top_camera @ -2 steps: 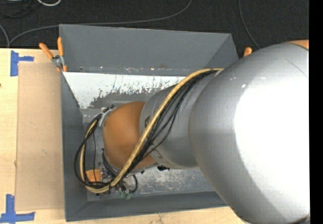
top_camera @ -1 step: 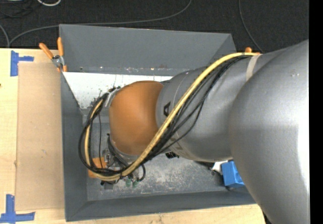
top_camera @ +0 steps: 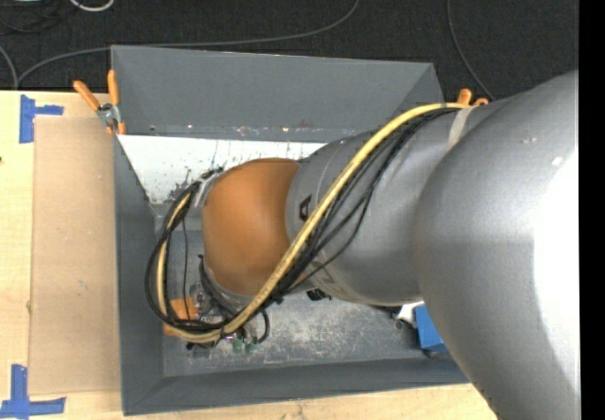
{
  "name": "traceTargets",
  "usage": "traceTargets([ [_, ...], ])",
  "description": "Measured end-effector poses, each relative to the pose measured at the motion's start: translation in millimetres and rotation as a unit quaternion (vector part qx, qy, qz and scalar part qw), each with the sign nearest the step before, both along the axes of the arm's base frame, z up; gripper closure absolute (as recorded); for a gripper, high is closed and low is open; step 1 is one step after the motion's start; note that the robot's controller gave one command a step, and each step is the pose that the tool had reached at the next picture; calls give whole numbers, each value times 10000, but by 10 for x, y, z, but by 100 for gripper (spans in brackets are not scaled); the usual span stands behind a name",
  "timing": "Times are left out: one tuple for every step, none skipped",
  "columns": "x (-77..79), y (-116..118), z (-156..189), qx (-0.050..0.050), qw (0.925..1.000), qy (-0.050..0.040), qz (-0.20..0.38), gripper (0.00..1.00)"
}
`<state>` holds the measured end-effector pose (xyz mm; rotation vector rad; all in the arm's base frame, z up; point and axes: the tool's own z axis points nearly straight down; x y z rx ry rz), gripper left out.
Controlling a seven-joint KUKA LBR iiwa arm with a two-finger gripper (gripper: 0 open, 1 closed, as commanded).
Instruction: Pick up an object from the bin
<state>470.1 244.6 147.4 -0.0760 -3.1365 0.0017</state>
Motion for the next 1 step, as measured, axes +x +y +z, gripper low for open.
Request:
traceTargets([
  [-16,-7,-185,-13,10000,29,-4,100],
])
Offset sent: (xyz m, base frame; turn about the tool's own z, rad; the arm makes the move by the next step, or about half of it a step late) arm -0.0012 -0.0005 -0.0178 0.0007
